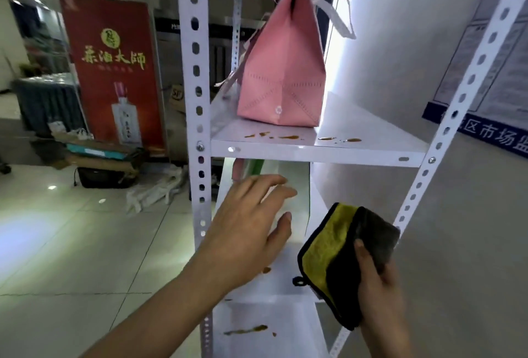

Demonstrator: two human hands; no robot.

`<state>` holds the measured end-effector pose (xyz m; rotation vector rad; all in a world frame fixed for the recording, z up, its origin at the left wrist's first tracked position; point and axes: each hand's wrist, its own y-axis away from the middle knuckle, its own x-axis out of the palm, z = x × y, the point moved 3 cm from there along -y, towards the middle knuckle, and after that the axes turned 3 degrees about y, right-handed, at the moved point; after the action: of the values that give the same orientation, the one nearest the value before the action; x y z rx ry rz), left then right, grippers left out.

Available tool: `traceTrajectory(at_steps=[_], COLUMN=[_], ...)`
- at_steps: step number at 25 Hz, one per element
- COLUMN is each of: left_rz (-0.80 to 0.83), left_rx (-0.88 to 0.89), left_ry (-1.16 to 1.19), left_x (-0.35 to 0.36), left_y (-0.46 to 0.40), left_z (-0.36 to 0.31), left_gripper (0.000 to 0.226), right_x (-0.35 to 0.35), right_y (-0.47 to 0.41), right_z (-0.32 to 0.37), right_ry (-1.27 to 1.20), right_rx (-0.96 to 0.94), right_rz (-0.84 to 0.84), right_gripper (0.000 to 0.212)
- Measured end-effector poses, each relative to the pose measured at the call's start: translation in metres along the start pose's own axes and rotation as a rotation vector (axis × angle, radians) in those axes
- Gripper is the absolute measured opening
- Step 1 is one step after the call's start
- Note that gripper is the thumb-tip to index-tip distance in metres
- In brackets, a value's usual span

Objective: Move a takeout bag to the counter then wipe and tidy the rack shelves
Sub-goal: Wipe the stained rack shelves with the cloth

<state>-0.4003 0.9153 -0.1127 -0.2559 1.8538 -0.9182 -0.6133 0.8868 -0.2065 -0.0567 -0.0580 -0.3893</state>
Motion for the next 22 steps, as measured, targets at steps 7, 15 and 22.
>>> traceTrajectory(at_steps=[7, 15, 22], left_rz=[-0.161, -0.249, -0.471], left_rx=[-0.073, -0.051, -0.055], left_ry=[-0.214, -0.193, -0.078], left_x=[-0.038, -0.021, -0.04], left_y=[-0.009, -0.001, -0.002], left_z=[0.025, 0.044, 0.067], left_gripper=[0.05, 0.054, 0.065], right_x=[-0.017, 0.037, 0.039], right_y=[0.02, -0.049, -0.057], right_z=[0.167, 0.197, 0.182], right_ry=[0.208, 1.3, 1.035], right_rx=[-0.699, -0.863, -0.849], right_rz=[-0.172, 0.101, 0.309], right_gripper=[0.031, 0.042, 0.05])
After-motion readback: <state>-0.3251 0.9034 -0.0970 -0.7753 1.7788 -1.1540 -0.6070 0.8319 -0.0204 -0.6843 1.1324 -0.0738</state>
